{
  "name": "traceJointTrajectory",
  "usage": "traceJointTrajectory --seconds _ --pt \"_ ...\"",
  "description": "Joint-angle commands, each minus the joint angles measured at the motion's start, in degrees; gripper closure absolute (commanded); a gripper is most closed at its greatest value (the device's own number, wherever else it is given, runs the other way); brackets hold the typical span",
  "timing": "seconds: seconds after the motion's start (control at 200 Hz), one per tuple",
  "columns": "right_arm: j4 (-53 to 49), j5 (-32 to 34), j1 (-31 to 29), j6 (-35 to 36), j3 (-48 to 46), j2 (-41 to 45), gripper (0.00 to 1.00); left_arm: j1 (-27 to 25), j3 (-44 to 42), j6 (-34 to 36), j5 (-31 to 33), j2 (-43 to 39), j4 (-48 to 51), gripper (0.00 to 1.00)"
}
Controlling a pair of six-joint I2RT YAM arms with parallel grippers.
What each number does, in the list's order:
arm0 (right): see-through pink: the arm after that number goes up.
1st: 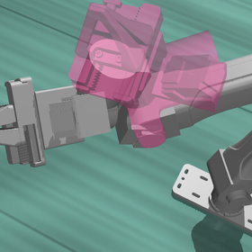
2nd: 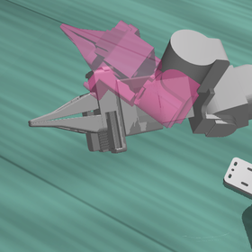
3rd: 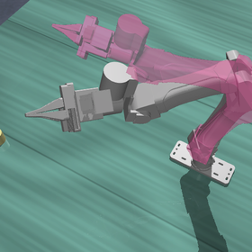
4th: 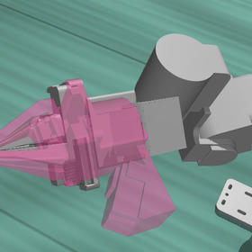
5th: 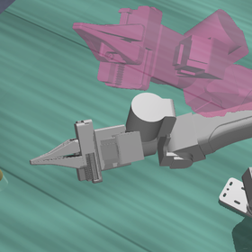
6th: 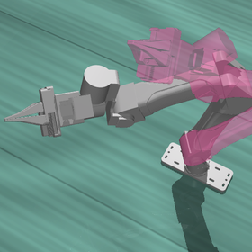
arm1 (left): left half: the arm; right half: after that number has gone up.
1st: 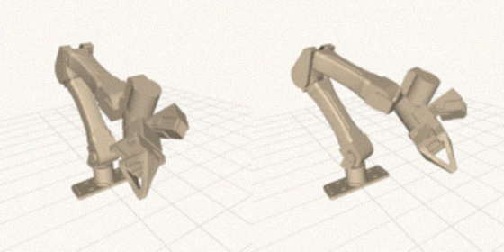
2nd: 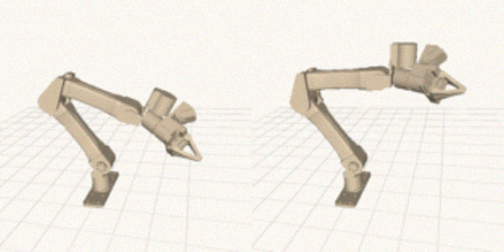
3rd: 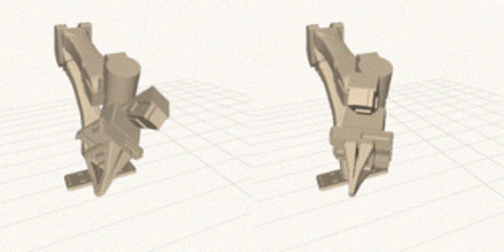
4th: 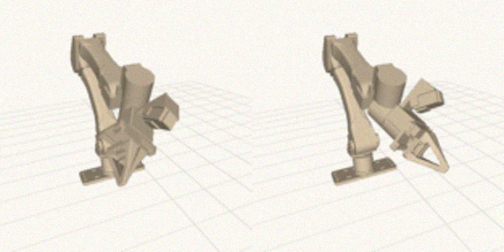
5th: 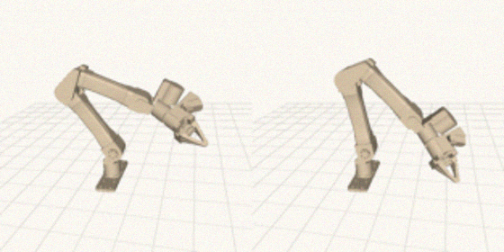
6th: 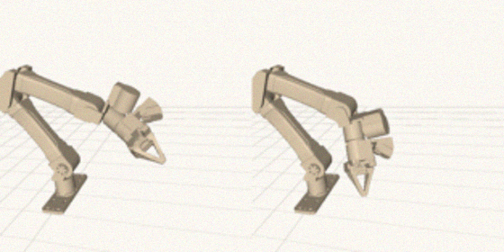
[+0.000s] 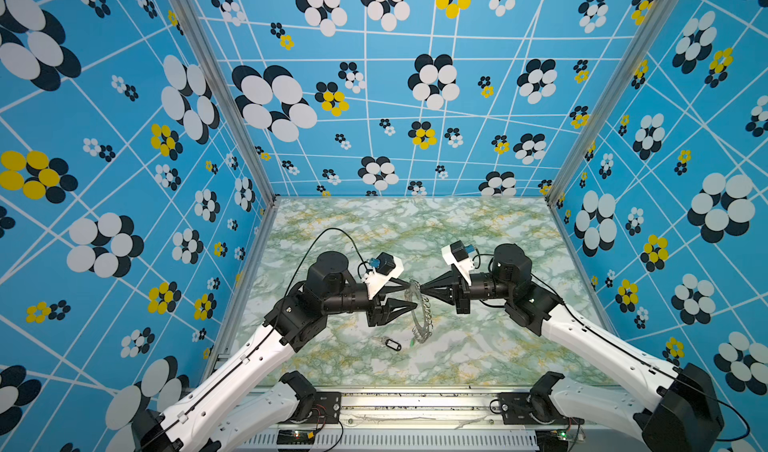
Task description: Put the keys on the keyring
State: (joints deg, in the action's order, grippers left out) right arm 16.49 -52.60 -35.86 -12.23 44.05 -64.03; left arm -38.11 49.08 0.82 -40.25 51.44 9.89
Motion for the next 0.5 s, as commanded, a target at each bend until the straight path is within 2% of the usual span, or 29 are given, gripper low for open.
traceJointTrajectory --seconds 0.0,0.185,0.47,0.495 --pt "11.67 -2.85 0.39 -6.41 -0.45 0.16 1.0 0.49 -1.98 -4.74 0.58 -0.22 -7.51 0.43" --pt "16.67 -3.77 0.39 -9.6 -0.81 -1.07 1.0 0.49 -2.85 -6.69 0.9 1.09 -12.45 0.44" --pt "17.61 -3.99 0.44 -10.32 -0.81 -1.29 1.0 0.51 -3.28 -8.09 0.36 1.81 -16.64 0.56" --pt "17.61 -4.05 0.43 -10.38 -0.84 -1.32 1.0 0.49 -3.45 -8.18 0.55 1.65 -16.89 0.61"
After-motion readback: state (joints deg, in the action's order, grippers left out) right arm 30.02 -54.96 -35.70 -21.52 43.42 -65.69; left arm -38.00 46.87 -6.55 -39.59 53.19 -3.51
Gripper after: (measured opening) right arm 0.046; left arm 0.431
